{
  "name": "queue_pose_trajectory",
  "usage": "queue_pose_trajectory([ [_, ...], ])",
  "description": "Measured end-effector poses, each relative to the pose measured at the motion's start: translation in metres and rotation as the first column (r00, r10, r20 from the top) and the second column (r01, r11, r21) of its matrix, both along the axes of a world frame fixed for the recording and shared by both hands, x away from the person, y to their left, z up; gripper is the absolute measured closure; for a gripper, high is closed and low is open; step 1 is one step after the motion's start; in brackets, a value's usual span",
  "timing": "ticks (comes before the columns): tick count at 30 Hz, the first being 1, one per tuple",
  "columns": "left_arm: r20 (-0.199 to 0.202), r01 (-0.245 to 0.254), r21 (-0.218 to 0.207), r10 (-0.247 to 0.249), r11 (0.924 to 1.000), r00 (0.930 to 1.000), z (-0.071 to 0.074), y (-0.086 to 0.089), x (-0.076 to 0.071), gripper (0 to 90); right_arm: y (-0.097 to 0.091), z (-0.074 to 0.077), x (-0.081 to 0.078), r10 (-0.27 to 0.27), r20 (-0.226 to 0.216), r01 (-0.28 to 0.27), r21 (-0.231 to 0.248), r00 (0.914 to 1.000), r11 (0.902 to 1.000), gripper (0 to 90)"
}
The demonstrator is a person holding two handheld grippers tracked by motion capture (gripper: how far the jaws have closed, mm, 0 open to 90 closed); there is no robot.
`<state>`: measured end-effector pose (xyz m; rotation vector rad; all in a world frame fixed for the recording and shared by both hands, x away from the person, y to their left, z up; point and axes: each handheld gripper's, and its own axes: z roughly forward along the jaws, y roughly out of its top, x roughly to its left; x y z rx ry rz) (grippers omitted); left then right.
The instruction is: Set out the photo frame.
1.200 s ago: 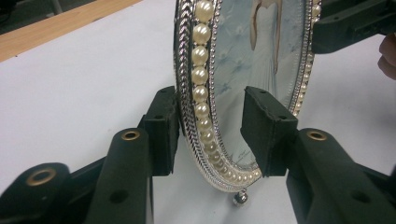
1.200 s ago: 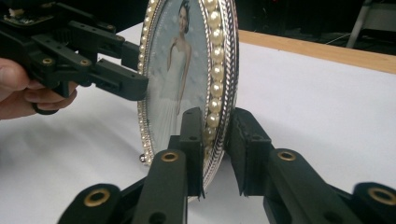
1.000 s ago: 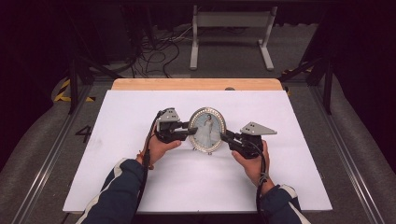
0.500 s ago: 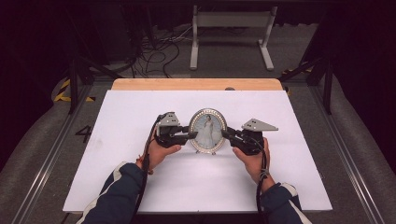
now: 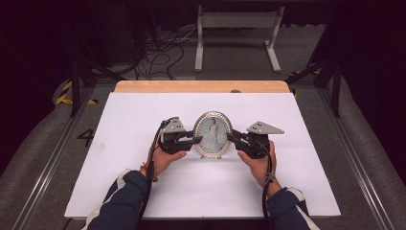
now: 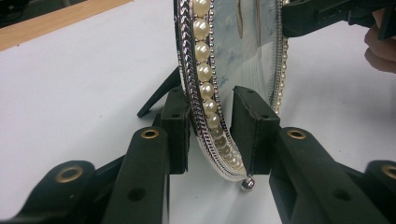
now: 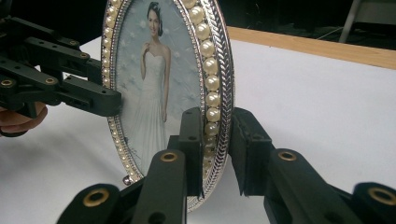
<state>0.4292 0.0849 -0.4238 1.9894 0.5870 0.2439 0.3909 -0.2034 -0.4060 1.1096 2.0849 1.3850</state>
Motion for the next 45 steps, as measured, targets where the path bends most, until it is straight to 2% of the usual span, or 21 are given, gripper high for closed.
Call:
queue_pose_trajectory([
  [6,0.018,-0.002,0.019,0.002,0.9998,0.9998,-0.001,-0.001,-0.001,68.3,0.0,-0.001,-0.001,0.003,0.004,-0.003,-0.006,1.0,1.0,75.0],
  [14,0.047,-0.008,0.044,0.006,0.999,0.9989,-0.001,-0.003,-0.003,66.2,0.001,-0.001,-0.003,0.009,0.031,-0.008,-0.048,0.9995,0.9988,73.8],
  [19,0.059,-0.009,0.062,0.005,0.9981,0.9983,-0.001,-0.004,-0.004,65.7,0.001,-0.001,-0.002,0.008,0.029,-0.006,-0.055,0.9996,0.9985,72.4],
  [23,0.076,-0.01,0.081,0.004,0.9966,0.9971,-0.002,-0.003,-0.006,64.7,0.001,0.0,-0.004,0.018,0.036,-0.015,-0.085,0.9992,0.9962,71.3],
  [36,0.087,-0.004,0.071,-0.002,0.9975,0.9962,0.0,0.004,-0.011,55.9,-0.008,0.003,-0.005,0.04,0.051,-0.033,-0.118,0.9979,0.9924,67.6],
  [42,0.089,-0.01,0.08,0.003,0.9967,0.996,0.0,0.006,-0.012,48.6,-0.008,0.002,-0.005,0.027,0.048,-0.02,-0.141,0.9985,0.9898,61.3],
  [45,0.092,-0.024,0.096,0.015,0.995,0.9956,0.0,0.006,-0.014,40.7,-0.008,0.002,-0.005,0.027,0.043,-0.02,-0.157,0.9987,0.9874,55.4],
])
